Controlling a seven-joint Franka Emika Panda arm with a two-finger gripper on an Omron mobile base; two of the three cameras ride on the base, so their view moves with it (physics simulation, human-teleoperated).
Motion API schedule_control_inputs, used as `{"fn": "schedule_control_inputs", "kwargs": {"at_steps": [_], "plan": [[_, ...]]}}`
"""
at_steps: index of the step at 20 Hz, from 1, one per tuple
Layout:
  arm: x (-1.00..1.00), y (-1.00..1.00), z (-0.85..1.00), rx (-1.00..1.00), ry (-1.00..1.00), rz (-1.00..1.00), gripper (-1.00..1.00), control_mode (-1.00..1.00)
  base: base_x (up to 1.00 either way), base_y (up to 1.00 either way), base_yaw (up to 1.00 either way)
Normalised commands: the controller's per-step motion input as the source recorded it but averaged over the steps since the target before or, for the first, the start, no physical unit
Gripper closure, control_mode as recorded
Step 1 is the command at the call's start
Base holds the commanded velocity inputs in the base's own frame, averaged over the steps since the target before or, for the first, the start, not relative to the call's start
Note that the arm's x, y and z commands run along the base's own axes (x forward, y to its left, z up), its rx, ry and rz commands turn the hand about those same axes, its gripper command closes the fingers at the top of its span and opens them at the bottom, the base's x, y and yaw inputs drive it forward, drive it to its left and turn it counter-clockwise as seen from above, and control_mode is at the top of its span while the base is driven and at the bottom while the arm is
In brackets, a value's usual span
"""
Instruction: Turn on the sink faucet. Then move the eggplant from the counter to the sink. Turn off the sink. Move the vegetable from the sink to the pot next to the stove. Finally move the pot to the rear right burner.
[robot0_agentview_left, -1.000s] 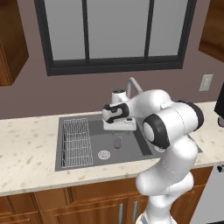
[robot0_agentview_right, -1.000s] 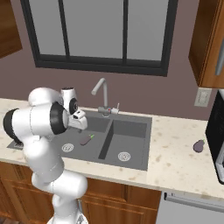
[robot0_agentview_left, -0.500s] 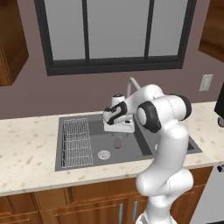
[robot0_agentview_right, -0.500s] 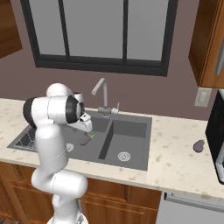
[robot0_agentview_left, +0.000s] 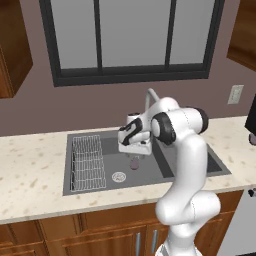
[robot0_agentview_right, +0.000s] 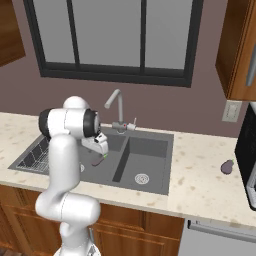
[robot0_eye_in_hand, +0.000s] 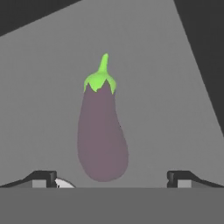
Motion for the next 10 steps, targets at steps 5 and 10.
{"fn": "schedule_control_inputs", "kwargs": {"at_steps": [5, 10], "plan": [[0.3, -0.04, -0.34, 0.0, 0.0, -0.06, -1.0, -1.0, 0.0, 0.0, 0.0], [0.13, -0.04, -0.29, 0.0, 0.0, -0.04, -1.0, -1.0, 0.0, 0.0, 0.0]]}}
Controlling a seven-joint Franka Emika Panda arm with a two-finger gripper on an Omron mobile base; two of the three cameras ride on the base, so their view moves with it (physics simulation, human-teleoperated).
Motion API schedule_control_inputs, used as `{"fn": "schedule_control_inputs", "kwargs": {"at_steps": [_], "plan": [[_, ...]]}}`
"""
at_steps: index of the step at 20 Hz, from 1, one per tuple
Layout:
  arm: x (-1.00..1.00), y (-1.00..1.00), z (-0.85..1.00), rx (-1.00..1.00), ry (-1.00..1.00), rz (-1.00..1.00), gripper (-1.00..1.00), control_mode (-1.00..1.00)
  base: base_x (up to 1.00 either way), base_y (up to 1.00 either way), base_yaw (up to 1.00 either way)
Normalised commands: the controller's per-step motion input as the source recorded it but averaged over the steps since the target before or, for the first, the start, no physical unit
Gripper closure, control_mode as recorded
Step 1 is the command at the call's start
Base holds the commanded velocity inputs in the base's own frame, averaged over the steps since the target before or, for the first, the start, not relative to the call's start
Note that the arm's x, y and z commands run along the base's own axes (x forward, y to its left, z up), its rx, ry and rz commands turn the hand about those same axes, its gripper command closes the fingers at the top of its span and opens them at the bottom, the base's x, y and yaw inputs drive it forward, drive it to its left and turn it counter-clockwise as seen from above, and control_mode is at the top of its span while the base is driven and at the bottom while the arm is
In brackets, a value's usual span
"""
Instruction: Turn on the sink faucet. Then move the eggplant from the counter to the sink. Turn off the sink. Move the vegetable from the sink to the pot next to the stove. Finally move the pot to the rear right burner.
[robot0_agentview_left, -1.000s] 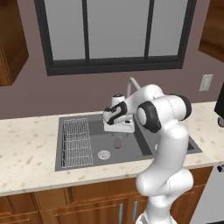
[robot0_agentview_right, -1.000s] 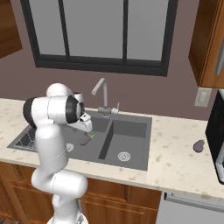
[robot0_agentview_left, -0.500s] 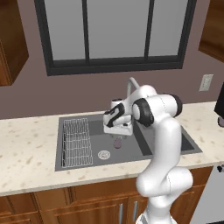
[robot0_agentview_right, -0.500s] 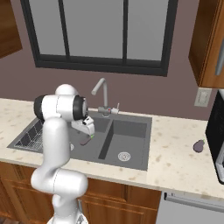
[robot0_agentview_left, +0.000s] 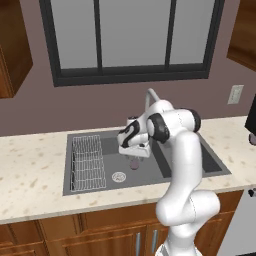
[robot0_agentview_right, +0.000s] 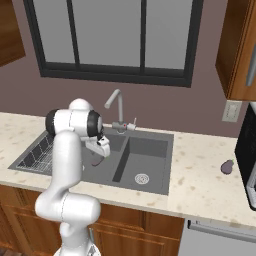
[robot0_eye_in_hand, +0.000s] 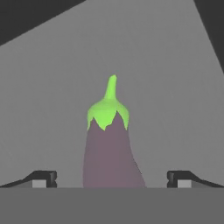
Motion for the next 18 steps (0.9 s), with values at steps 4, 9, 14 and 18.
{"fn": "schedule_control_inputs", "kwargs": {"at_steps": [4, 9, 14, 18], "plan": [[0.0, -0.03, -0.28, 0.0, 0.0, -0.03, -1.0, -1.0, 0.0, 0.0, 0.0], [0.01, 0.0, -0.27, 0.0, 0.0, -0.02, -1.0, -1.0, 0.0, 0.0, 0.0], [0.0, 0.0, -0.26, 0.0, 0.0, 0.0, -1.0, -1.0, 0.0, 0.0, 0.0], [0.0, 0.01, -0.39, 0.0, 0.0, 0.0, 1.0, -1.0, 0.0, 0.0, 0.0]]}}
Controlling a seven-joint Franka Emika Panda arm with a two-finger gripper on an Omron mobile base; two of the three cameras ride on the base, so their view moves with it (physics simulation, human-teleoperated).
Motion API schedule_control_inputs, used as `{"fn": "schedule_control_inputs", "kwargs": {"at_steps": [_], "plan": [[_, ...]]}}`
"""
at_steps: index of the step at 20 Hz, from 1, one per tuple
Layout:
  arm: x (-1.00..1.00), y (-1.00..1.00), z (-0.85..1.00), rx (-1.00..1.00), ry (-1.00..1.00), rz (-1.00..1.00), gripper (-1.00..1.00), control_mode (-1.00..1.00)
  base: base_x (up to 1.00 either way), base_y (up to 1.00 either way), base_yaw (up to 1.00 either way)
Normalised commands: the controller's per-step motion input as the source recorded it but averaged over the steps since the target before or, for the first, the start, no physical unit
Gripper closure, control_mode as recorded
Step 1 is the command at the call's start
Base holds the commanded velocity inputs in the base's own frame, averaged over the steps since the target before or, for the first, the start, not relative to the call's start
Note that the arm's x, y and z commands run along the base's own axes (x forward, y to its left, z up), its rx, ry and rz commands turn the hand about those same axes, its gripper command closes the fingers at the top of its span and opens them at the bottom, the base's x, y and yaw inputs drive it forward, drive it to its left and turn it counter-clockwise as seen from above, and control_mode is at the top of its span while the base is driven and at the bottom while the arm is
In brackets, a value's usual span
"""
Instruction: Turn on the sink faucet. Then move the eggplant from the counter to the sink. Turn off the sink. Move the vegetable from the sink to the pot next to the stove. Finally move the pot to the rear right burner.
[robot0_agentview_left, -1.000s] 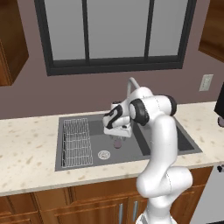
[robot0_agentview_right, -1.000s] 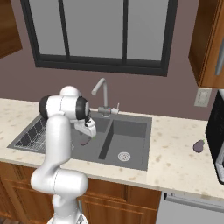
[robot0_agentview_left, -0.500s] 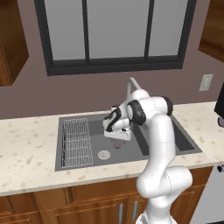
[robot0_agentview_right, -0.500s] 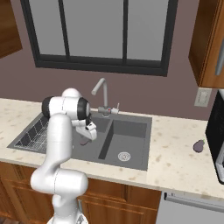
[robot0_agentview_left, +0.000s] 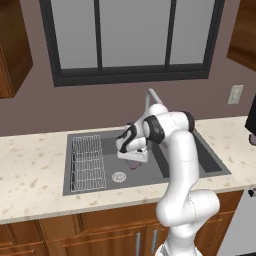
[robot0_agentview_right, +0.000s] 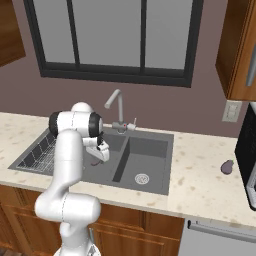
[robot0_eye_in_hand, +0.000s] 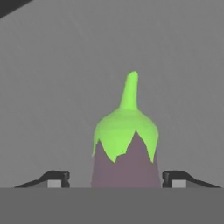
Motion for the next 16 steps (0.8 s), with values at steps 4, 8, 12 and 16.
{"fn": "schedule_control_inputs", "kwargs": {"at_steps": [4, 8, 12, 16], "plan": [[0.0, 0.01, -0.32, 0.0, 0.0, 0.0, 1.0, -1.0, 0.0, 0.0, 0.0], [0.0, 0.0, -0.05, 0.0, 0.0, 0.0, 1.0, -1.0, 0.0, 0.0, 0.0], [-0.02, 0.01, 0.01, 0.0, -0.06, 0.0, 1.0, -1.0, 0.0, 0.0, 0.0], [-0.22, 0.01, 0.52, 0.0, -0.14, -0.02, 1.0, -1.0, 0.0, 0.0, 0.0]]}}
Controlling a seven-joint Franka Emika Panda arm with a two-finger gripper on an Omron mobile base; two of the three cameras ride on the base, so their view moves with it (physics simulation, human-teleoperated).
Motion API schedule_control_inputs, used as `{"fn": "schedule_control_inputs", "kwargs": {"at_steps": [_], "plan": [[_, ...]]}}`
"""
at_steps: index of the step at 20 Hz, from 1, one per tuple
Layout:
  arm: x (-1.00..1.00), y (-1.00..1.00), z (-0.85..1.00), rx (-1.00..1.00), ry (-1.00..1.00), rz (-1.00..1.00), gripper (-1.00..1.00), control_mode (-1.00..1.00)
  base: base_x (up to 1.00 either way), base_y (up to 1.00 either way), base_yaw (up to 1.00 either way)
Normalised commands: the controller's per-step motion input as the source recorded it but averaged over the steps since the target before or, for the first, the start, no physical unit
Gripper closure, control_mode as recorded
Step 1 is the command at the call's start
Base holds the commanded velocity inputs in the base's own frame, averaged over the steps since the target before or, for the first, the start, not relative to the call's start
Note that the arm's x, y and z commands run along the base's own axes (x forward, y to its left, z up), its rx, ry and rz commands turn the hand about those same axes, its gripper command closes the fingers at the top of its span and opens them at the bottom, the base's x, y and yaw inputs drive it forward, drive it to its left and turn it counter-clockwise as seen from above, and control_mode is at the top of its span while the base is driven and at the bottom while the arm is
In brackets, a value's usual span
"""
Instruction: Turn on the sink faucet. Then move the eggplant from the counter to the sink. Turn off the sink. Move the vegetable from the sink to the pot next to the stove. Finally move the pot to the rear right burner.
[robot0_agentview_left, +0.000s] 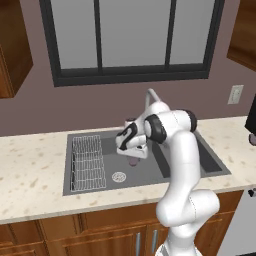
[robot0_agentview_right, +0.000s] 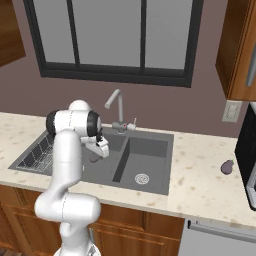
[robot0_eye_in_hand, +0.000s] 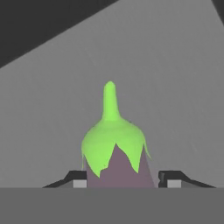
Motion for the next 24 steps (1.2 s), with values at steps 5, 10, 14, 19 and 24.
{"fn": "schedule_control_inputs", "kwargs": {"at_steps": [5, 10, 14, 19, 24], "plan": [[-0.22, 0.02, 0.84, 0.0, -0.09, -0.06, 1.0, -1.0, 0.0, 0.0, 0.0], [-0.24, 0.0, 0.82, -0.01, -0.05, -0.08, 1.0, -1.0, 0.0, 0.0, 0.0], [-0.33, 0.0, 0.77, -0.04, -0.01, -0.09, 1.0, -1.0, 0.0, 0.0, 0.0], [-0.46, 0.0, 0.75, -0.05, -0.04, -0.1, 1.0, -1.0, 0.0, 0.0, 0.0], [-0.5, 0.0, 0.77, -0.02, -0.05, -0.1, 1.0, -1.0, 0.0, 0.0, 0.0]]}}
